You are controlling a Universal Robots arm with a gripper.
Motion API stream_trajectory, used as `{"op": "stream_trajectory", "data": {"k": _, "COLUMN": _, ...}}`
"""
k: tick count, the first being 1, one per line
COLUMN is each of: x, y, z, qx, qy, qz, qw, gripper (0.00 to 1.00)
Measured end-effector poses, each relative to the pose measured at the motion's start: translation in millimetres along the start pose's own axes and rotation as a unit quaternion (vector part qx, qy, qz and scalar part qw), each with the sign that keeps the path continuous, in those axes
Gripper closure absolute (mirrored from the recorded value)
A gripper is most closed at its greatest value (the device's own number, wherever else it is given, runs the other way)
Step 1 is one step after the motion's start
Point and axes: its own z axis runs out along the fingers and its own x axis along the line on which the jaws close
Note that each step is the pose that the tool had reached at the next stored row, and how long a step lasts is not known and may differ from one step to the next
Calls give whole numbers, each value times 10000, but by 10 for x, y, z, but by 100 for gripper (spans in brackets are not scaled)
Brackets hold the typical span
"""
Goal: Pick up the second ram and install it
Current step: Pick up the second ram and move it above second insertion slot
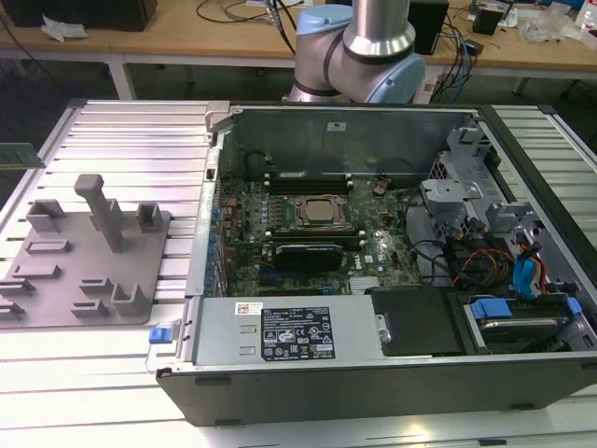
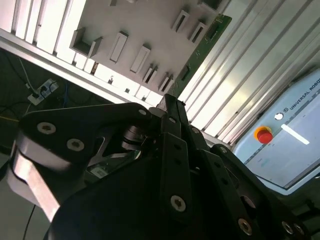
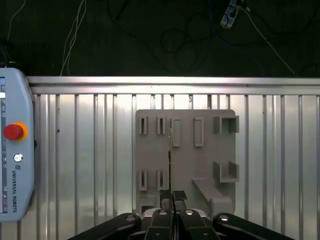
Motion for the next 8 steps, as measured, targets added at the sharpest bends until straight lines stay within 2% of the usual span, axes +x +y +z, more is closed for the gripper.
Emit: {"op": "stream_trajectory", "data": {"k": 8, "x": 1, "y": -272, "z": -6, "qx": -1, "qy": 0, "qz": 0, "qw": 10000, "gripper": 91}}
